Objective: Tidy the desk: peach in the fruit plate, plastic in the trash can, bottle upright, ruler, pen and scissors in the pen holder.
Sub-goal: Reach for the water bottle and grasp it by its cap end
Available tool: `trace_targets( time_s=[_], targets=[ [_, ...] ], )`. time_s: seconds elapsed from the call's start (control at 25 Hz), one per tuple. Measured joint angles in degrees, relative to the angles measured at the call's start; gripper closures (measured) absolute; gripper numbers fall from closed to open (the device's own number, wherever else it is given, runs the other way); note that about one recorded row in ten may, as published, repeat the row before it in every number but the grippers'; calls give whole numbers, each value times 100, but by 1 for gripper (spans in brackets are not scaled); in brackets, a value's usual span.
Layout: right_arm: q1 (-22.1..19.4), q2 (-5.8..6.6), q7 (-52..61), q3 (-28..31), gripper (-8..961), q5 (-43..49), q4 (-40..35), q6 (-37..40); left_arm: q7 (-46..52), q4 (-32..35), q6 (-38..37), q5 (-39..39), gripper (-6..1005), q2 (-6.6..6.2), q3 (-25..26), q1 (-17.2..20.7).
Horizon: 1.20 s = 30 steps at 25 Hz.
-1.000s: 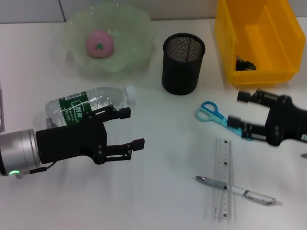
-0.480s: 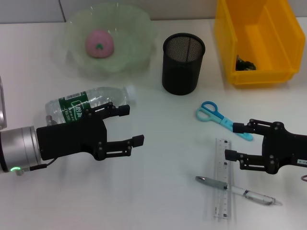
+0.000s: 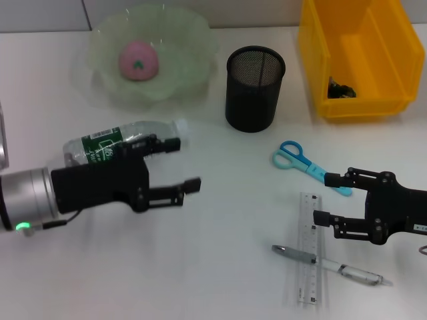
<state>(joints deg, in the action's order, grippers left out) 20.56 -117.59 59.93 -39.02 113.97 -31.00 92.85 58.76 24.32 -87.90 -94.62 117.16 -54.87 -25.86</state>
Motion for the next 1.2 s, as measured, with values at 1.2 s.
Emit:
trace_targets(
  time_s=[1.2],
  targets=[
    [1,-18,-8,0,194,1,-2,-3,4722,2542,1037,-4280,257,127,-494,-1986]
  ],
)
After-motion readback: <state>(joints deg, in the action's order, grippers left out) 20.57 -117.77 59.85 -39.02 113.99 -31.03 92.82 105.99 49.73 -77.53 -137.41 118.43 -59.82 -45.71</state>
